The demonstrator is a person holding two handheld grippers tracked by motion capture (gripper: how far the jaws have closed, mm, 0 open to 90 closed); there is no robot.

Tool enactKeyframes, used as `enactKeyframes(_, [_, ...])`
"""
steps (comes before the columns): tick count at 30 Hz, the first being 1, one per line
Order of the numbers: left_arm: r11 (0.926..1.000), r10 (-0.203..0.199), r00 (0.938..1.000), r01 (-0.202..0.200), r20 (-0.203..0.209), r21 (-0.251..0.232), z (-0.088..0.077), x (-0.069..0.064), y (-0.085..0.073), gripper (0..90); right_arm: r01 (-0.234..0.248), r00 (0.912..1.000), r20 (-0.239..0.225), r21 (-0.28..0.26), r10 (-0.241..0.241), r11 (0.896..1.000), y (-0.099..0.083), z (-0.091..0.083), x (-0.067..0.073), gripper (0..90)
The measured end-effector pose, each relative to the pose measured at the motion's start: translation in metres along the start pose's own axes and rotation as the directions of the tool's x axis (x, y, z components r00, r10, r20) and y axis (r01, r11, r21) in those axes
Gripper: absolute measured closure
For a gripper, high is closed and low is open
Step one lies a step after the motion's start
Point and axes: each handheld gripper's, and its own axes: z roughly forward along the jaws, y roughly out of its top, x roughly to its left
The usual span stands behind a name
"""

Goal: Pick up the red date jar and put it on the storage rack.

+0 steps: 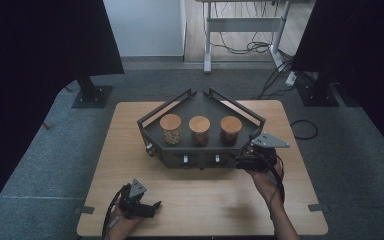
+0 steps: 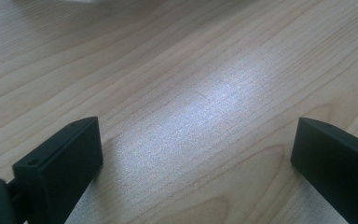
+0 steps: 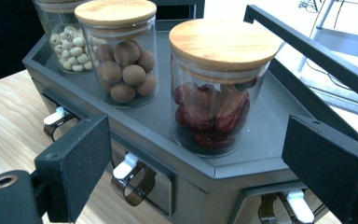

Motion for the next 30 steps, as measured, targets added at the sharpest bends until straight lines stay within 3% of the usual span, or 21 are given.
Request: enactKeyframes(30, [1.0000, 0.000, 1.0000, 0.000, 0.000, 0.000, 0.000, 0.000, 0.000, 1.9, 0.003, 1.0000, -0.002, 0.009, -0.003, 1.000, -0.018, -0.017, 0.003, 8.3])
